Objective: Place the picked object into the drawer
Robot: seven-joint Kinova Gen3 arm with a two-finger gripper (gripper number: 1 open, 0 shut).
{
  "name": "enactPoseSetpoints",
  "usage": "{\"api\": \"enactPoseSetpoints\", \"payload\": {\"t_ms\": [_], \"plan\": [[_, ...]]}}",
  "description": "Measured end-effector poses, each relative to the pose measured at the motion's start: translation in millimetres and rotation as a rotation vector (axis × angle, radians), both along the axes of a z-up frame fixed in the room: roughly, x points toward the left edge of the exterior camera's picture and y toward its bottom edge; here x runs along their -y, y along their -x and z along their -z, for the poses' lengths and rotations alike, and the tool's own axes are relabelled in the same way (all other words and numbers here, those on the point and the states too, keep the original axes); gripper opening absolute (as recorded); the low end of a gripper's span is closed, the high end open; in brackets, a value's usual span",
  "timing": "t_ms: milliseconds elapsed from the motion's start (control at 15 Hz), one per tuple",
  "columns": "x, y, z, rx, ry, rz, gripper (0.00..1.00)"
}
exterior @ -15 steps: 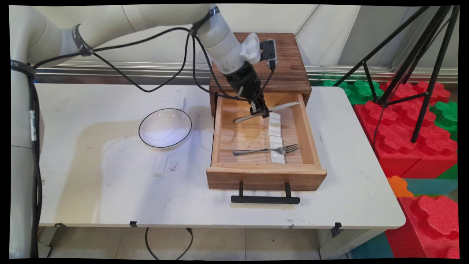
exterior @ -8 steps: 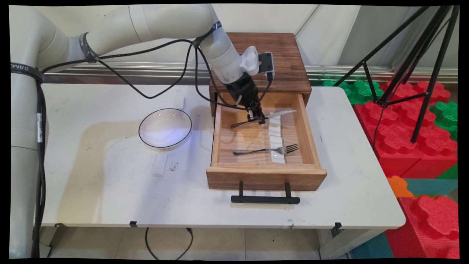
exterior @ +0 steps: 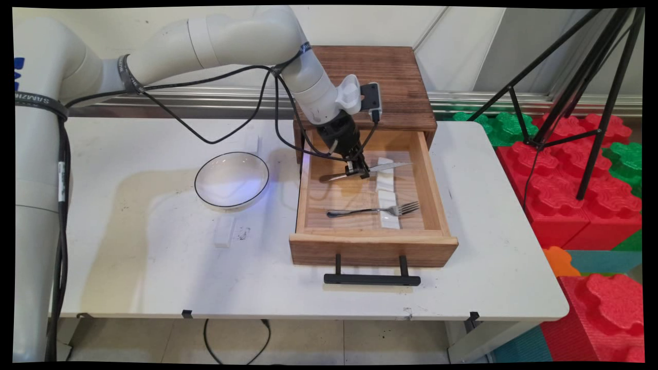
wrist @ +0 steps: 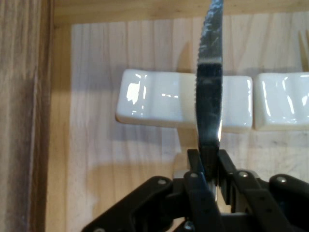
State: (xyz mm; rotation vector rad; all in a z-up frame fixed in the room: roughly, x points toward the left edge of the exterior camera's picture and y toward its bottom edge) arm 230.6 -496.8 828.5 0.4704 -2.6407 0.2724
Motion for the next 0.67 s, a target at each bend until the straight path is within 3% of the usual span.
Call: {"api": "enactPoseSetpoints", "payload": {"t_ms": [67,133,667], "plan": [[1.1,0.2,2.6,-0.001,-0.001,-0.001,0.0],[2.0,0.0,4.6,-0.002,-0.002,-0.002,1.0],[7.1,-0.3,6.1,-0.019,0.009,-0.006,1.0]]}}
